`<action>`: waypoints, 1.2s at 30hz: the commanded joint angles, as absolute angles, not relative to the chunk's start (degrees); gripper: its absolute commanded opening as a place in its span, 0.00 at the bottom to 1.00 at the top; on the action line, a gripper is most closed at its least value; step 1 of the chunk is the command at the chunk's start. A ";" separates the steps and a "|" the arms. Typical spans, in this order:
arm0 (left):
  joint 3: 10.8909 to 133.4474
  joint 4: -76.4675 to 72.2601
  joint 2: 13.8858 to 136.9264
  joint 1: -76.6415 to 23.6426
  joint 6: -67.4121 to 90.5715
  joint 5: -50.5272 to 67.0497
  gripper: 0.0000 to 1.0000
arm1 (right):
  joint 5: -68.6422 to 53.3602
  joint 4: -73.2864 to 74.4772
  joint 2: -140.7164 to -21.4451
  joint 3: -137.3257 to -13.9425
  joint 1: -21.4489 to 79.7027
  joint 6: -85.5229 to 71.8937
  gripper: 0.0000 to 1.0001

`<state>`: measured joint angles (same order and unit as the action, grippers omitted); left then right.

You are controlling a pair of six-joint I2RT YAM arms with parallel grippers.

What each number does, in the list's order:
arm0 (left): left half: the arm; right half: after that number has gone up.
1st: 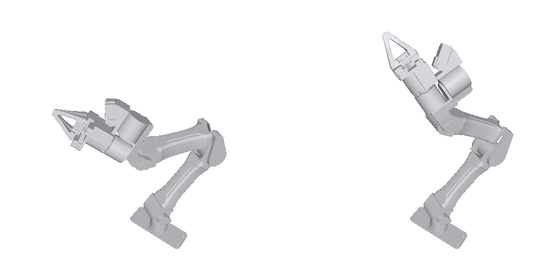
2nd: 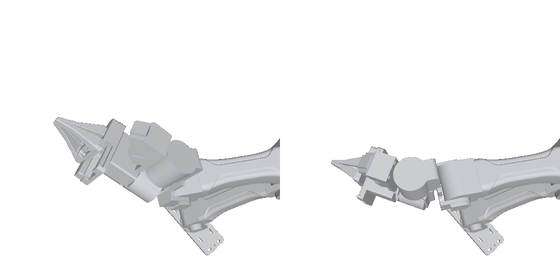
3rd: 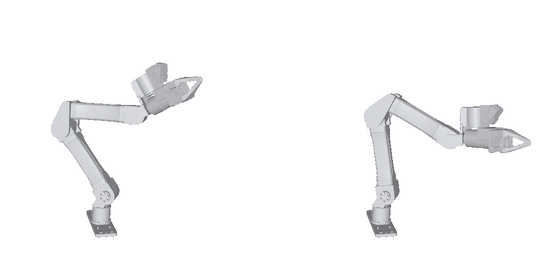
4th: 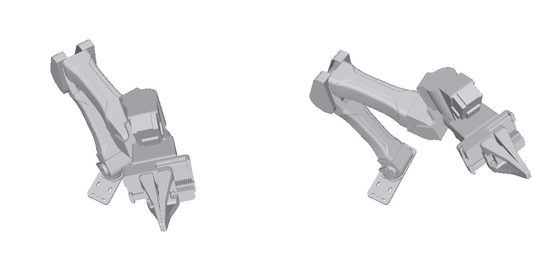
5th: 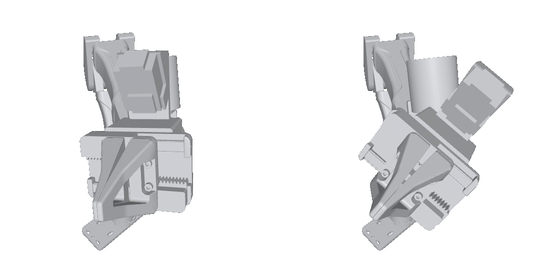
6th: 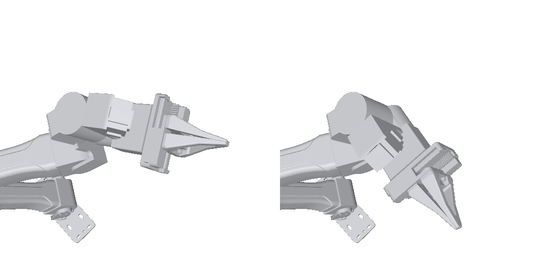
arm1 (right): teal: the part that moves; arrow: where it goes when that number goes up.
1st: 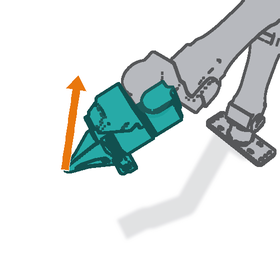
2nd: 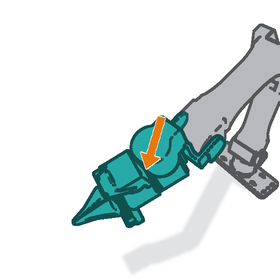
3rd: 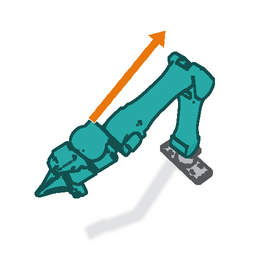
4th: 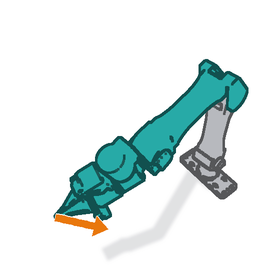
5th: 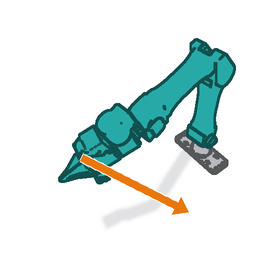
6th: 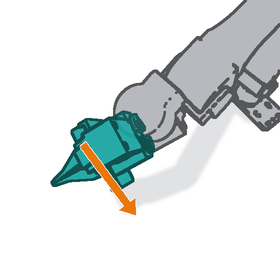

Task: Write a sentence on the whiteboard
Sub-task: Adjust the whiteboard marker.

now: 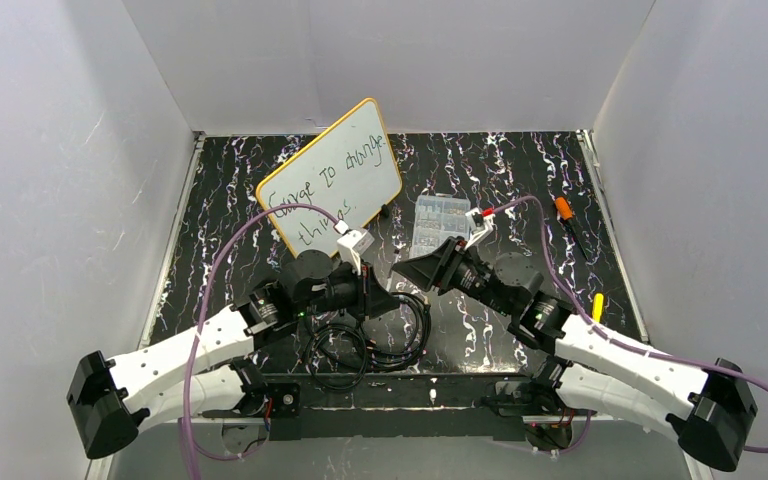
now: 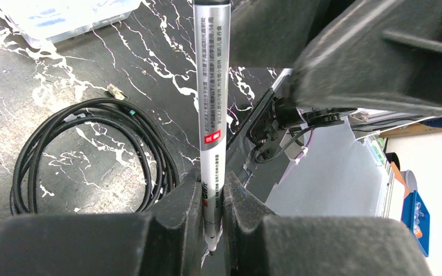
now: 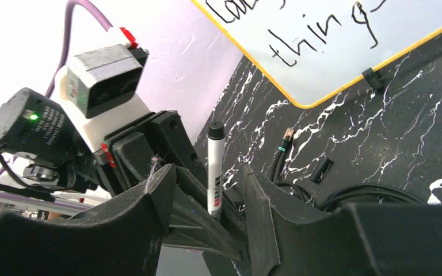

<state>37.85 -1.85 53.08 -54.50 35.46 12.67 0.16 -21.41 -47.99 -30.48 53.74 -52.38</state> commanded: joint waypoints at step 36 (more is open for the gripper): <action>40.68 5.10 54.81 -54.58 31.01 13.16 0.21 | 4.18 -27.59 -50.07 -28.57 53.88 -50.47 0.01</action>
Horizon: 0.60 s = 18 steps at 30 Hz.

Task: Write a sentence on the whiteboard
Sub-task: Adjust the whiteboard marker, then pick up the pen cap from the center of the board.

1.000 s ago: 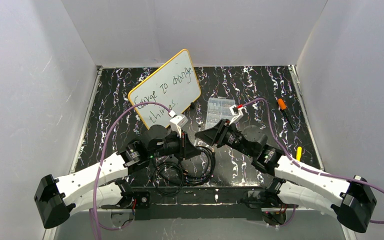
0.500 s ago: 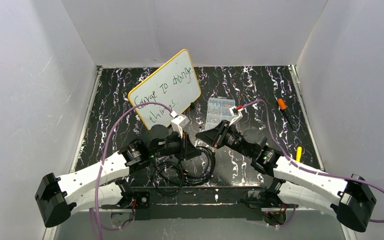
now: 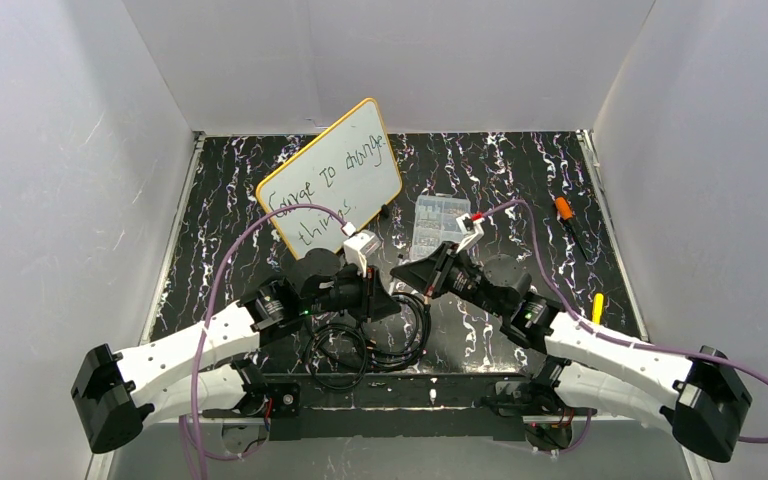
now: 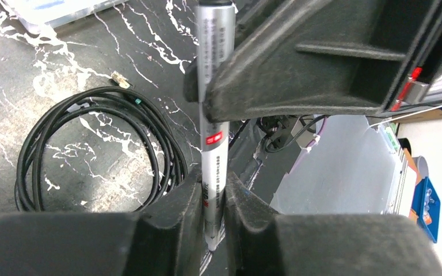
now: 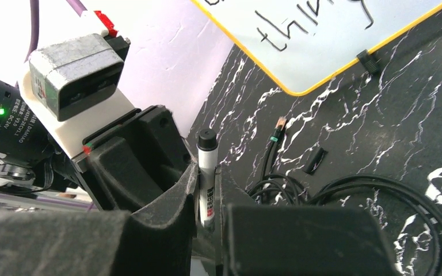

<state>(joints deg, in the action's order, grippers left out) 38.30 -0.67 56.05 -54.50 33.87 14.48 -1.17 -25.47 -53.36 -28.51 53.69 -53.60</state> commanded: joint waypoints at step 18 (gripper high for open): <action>43.42 28.52 70.05 -52.09 31.65 -18.60 0.48 | 16.52 -16.93 -47.90 -31.31 53.88 -37.30 0.01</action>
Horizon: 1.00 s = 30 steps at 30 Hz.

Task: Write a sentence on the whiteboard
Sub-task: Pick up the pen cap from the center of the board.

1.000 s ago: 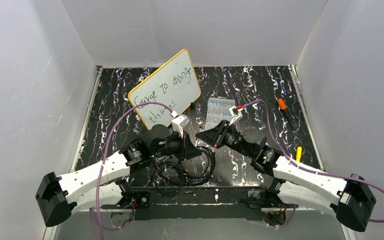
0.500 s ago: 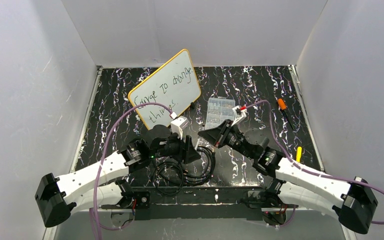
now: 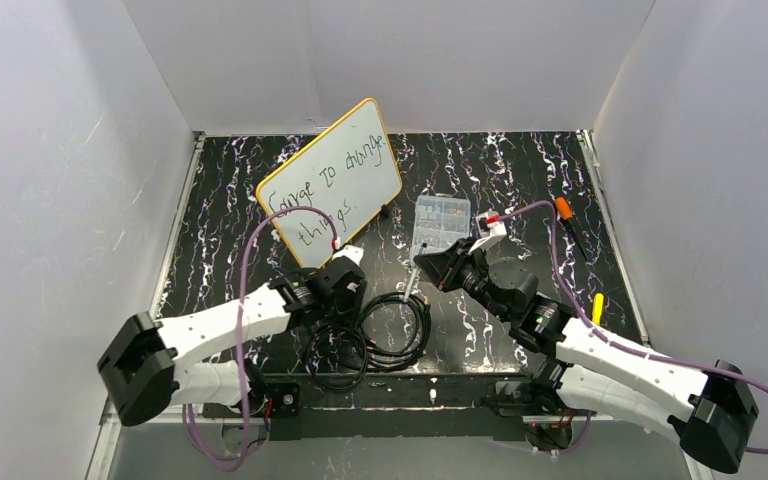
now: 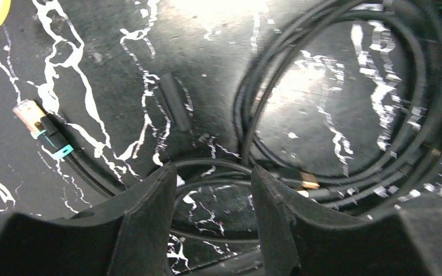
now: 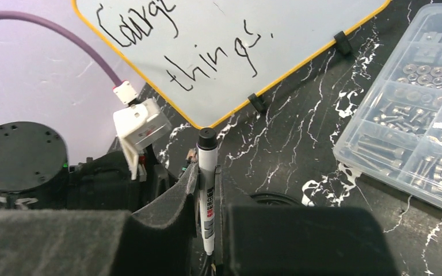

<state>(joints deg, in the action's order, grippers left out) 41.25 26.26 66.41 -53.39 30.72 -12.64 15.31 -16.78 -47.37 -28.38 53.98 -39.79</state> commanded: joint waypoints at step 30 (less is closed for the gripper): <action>36.72 13.85 75.11 -47.46 29.69 -15.71 0.00 | 17.76 -15.91 -44.58 -30.44 53.88 -37.00 0.01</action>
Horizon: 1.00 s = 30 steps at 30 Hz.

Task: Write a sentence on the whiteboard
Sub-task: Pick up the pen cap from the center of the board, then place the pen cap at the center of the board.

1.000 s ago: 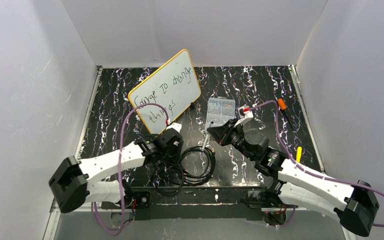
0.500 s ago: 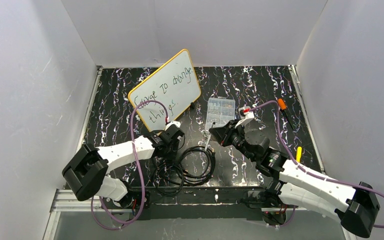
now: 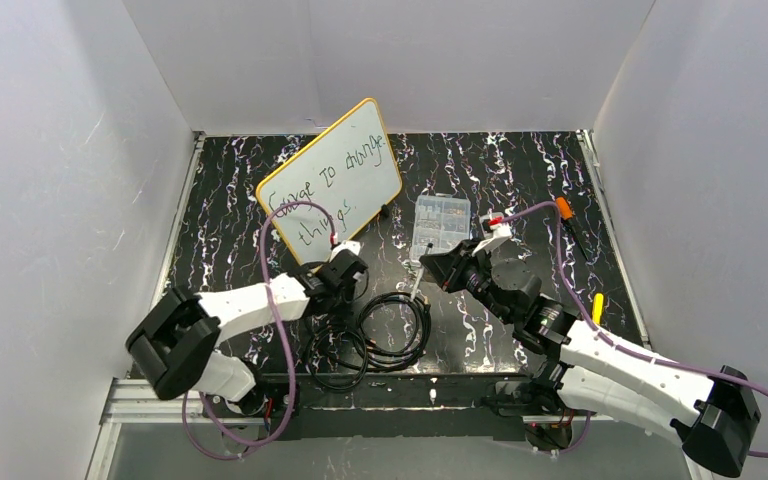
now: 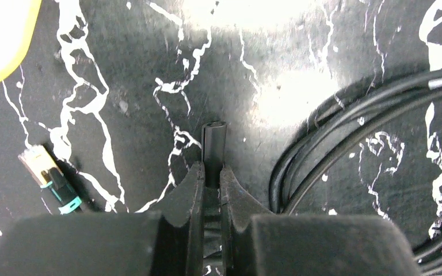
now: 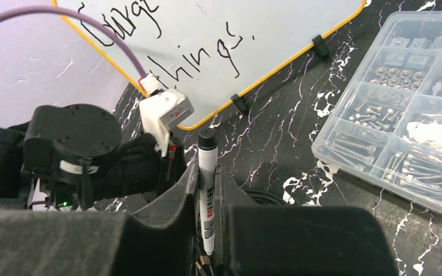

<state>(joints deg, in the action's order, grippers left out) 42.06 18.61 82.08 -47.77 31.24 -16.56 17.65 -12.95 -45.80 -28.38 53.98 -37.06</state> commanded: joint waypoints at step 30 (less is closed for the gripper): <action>32.26 13.81 58.21 -47.20 41.72 -14.09 0.00 | 14.44 -31.89 -43.65 -26.28 53.88 -44.93 0.01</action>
<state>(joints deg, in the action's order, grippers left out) 32.12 7.05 54.50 -47.35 33.06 -3.95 13.58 -29.82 -43.66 -25.96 53.98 -44.86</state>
